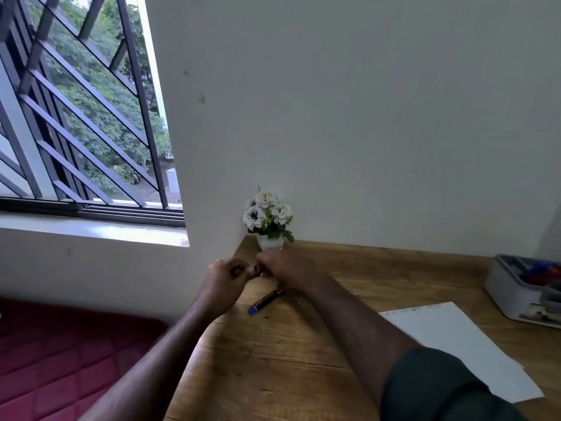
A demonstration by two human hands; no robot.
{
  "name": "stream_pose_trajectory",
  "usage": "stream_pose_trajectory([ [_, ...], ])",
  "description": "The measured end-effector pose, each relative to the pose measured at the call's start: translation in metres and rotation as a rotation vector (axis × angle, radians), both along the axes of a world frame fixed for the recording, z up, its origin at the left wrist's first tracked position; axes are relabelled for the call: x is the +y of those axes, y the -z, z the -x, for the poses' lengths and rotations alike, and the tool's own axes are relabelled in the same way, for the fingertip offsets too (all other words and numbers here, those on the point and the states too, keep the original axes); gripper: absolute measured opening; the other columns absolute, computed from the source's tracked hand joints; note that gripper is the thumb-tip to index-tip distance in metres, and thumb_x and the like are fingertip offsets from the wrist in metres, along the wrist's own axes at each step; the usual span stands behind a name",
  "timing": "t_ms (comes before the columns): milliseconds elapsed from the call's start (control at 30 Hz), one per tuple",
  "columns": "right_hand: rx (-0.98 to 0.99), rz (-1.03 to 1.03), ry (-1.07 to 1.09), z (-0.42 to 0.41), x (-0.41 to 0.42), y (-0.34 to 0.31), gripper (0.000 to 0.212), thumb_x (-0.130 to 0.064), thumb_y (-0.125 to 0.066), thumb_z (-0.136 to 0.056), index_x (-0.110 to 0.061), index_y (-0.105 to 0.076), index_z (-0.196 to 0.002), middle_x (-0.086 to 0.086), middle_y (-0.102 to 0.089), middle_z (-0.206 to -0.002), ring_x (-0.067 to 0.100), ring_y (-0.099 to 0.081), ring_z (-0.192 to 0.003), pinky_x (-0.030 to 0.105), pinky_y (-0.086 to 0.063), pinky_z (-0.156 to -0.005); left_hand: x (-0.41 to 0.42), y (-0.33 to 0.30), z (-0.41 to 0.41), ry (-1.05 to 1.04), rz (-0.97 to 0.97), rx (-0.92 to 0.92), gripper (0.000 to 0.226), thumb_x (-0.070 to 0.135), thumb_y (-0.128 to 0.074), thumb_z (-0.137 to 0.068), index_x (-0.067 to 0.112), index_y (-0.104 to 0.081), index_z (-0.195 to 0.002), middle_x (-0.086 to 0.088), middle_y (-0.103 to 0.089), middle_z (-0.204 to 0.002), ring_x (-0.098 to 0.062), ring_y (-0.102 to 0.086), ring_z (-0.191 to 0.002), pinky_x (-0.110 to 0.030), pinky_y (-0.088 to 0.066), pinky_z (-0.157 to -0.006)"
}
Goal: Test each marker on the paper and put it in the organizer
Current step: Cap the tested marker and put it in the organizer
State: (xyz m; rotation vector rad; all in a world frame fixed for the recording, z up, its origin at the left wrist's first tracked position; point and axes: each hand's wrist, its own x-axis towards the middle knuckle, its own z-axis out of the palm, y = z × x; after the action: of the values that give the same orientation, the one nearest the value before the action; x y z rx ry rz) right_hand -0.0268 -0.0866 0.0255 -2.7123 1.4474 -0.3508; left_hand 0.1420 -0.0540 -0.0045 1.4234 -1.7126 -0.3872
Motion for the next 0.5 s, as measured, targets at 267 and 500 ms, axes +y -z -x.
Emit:
stream_pose_trajectory([
  [267,-0.718,0.041,0.075,0.058,0.023,-0.007,0.022,-0.017,-0.054,-0.099,-0.021,-0.061,-0.119,-0.004,-0.063,-0.112,0.010,-0.058,-0.094,0.021,-0.046,-0.076,0.018,-0.037,0.051,0.183,0.002,0.500,0.019,0.027,-0.053,-0.099,0.021,-0.066,-0.087,0.011,-0.059,-0.068,0.001,-0.052,-0.061,-0.022,-0.042,-0.060],
  [500,-1.333,-0.194,0.179,0.107,0.068,-0.003,0.019,-0.019,-0.059,-0.099,-0.002,-0.065,-0.094,0.003,-0.057,-0.067,0.012,-0.051,-0.054,0.027,-0.041,-0.050,0.037,-0.031,0.115,0.515,-0.020,0.186,0.013,0.017,-0.063,-0.093,0.023,-0.072,-0.086,-0.001,-0.072,-0.079,-0.017,-0.067,-0.073,-0.037,-0.056,-0.070],
])
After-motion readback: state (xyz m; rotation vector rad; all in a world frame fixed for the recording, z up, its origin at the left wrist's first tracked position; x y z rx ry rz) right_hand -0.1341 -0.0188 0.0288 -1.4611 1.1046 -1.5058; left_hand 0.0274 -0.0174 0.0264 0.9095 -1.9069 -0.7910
